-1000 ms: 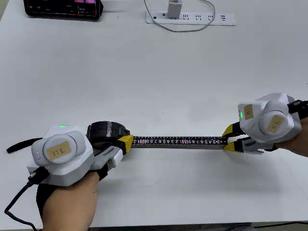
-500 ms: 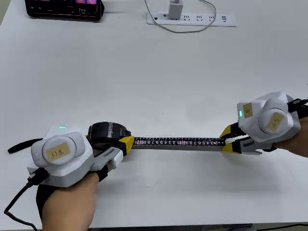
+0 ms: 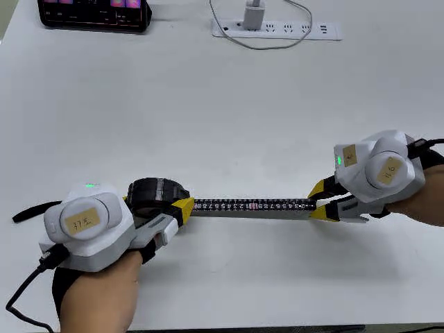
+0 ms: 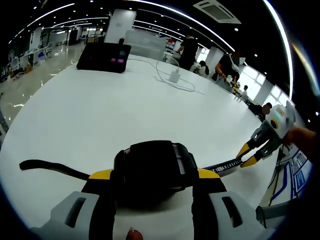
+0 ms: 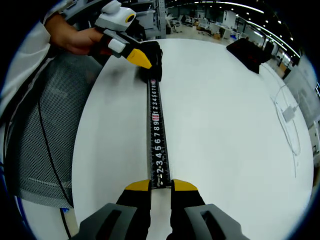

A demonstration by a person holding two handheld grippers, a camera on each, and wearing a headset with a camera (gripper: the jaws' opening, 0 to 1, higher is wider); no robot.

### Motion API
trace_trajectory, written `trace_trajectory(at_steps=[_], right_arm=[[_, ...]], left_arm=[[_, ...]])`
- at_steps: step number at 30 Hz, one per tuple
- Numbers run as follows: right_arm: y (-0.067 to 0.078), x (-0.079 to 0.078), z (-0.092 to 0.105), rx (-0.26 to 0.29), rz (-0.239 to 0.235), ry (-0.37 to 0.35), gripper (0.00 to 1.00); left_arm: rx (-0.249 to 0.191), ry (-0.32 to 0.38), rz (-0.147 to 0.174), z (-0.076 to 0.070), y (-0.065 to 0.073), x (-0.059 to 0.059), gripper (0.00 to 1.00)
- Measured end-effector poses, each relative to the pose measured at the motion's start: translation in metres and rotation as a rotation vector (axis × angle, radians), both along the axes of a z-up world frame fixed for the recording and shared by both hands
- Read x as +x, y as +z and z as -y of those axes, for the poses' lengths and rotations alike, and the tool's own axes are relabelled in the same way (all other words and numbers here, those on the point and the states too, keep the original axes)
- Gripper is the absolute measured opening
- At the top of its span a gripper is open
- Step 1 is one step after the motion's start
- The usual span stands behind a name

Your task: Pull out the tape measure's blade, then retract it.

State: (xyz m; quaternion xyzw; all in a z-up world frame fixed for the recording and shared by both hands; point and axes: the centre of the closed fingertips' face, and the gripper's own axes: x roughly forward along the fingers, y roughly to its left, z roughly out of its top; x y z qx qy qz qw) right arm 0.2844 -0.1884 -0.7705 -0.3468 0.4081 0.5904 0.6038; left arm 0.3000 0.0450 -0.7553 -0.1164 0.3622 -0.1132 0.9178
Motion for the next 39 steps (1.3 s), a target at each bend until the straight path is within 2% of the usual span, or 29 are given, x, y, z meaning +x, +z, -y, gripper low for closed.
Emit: trace_trajectory(at_steps=[8, 39], right_arm=[[0.001, 0.001, -0.014, 0.021, -0.009, 0.012, 0.11], [0.000, 0.002, -0.049, 0.070, -0.032, 0.029, 0.11]], left_arm=[[-0.003, 0.000, 0.000, 0.001, 0.001, -0.001, 0.57], [-0.016, 0.001, -0.005, 0.000, 0.000, 0.000, 0.57]])
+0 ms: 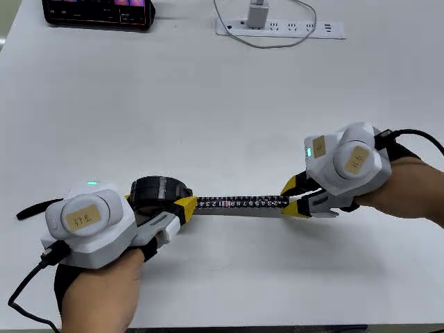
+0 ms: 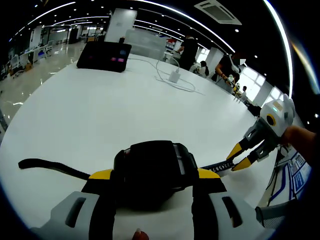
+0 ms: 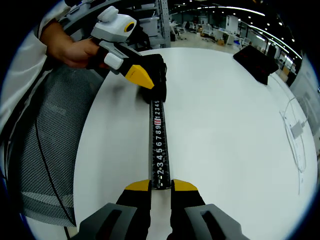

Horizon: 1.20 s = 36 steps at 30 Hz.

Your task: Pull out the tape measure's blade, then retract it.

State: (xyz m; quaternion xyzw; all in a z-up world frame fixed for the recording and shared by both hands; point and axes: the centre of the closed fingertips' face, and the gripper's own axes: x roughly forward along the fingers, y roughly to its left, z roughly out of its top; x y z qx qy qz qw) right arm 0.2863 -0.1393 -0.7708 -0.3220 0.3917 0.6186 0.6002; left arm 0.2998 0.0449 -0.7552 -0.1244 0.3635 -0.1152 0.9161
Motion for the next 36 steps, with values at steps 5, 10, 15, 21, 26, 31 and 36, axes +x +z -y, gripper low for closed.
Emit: trace_trajectory(at_steps=[5, 10, 15, 21, 26, 31, 36], right_arm=[[0.000, 0.000, -0.005, 0.005, -0.003, 0.004, 0.11], [-0.002, 0.000, -0.011, 0.012, -0.007, 0.007, 0.11], [-0.004, 0.000, -0.016, 0.022, -0.013, 0.007, 0.11], [-0.005, 0.002, -0.024, 0.038, -0.017, 0.002, 0.11], [-0.005, 0.002, -0.031, 0.051, -0.022, 0.004, 0.11], [-0.006, 0.002, -0.041, 0.065, -0.030, 0.007, 0.11], [-0.006, 0.002, -0.049, 0.076, -0.033, 0.011, 0.11]], left_arm=[[-0.002, 0.000, 0.000, 0.000, 0.000, 0.000, 0.57], [-0.005, -0.001, -0.001, 0.000, 0.000, 0.000, 0.57], [-0.009, -0.002, -0.002, 0.000, 0.000, -0.001, 0.57], [-0.017, -0.002, 0.000, -0.001, 0.000, -0.001, 0.57], [-0.016, -0.003, -0.001, -0.001, 0.000, -0.001, 0.57], [-0.017, -0.004, -0.003, 0.000, 0.000, -0.001, 0.57], [-0.018, -0.005, -0.005, 0.000, 0.000, -0.001, 0.57]])
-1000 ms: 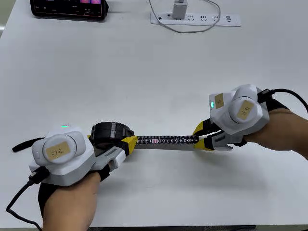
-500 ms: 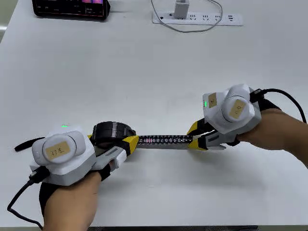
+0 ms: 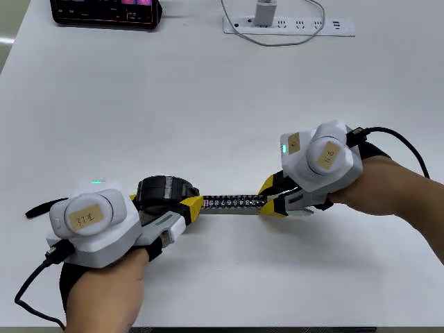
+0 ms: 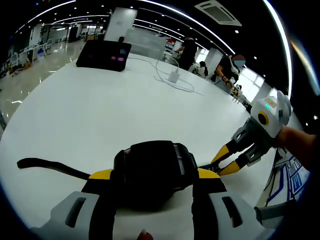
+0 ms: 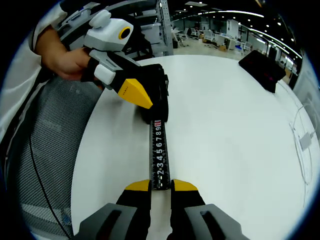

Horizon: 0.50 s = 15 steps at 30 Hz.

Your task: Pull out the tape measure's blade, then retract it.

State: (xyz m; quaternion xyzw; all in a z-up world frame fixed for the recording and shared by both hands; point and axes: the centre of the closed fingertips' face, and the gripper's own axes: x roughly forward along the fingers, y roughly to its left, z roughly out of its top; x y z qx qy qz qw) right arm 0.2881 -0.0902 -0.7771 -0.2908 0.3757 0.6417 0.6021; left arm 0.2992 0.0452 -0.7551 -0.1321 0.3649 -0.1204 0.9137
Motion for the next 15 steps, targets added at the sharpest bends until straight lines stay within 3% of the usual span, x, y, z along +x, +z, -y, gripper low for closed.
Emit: trace_trajectory(at_steps=[15], right_arm=[[-0.001, -0.001, -0.022, 0.031, -0.011, 0.010, 0.11]], left_arm=[[-0.005, -0.001, -0.001, 0.000, 0.000, 0.000, 0.57]])
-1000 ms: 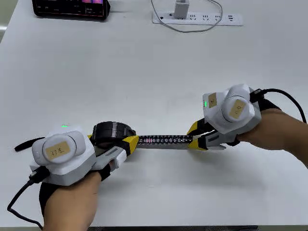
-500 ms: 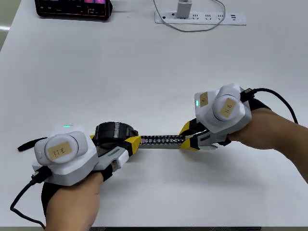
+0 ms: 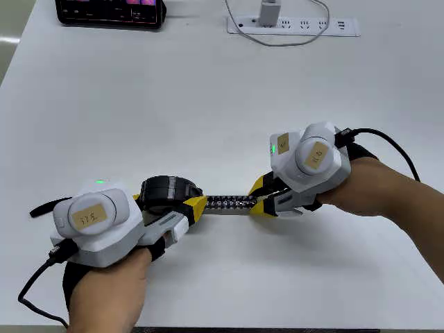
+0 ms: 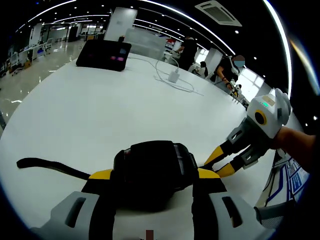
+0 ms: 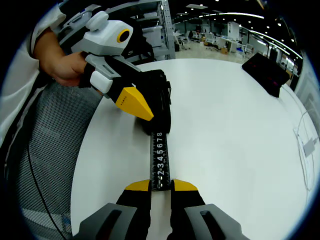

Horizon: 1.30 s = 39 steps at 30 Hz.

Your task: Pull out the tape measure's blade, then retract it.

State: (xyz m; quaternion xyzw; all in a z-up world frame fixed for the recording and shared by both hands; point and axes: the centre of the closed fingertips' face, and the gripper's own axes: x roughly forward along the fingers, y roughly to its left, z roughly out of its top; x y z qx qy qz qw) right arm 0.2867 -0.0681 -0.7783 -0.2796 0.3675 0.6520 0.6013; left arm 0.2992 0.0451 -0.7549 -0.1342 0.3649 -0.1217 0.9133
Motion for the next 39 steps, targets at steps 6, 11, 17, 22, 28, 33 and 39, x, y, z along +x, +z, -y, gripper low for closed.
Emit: trace_trajectory(at_steps=[6, 11, 17, 22, 28, 33, 39], right_arm=[[0.000, -0.001, -0.009, 0.012, -0.007, 0.002, 0.11], [0.000, -0.001, -0.017, 0.026, -0.011, 0.001, 0.11], [0.000, -0.001, -0.025, 0.040, -0.018, 0.004, 0.11], [0.000, -0.001, -0.032, 0.050, -0.021, 0.006, 0.11], [0.001, -0.002, -0.042, 0.057, -0.029, 0.014, 0.11], [0.001, -0.003, -0.048, 0.061, -0.028, 0.024, 0.11], [0.001, -0.002, -0.056, 0.070, -0.036, 0.024, 0.11]], left_arm=[[-0.002, 0.001, -0.001, 0.000, 0.000, 0.000, 0.57], [-0.005, 0.002, -0.002, 0.000, 0.000, 0.000, 0.57], [-0.010, 0.003, -0.003, -0.001, 0.000, 0.000, 0.57], [-0.012, 0.004, 0.000, -0.001, 0.000, 0.000, 0.57], [-0.015, 0.004, 0.000, -0.001, -0.001, 0.001, 0.57], [-0.020, 0.006, 0.001, -0.001, 0.000, 0.001, 0.57], [-0.029, 0.010, -0.003, -0.001, 0.000, 0.001, 0.57]])
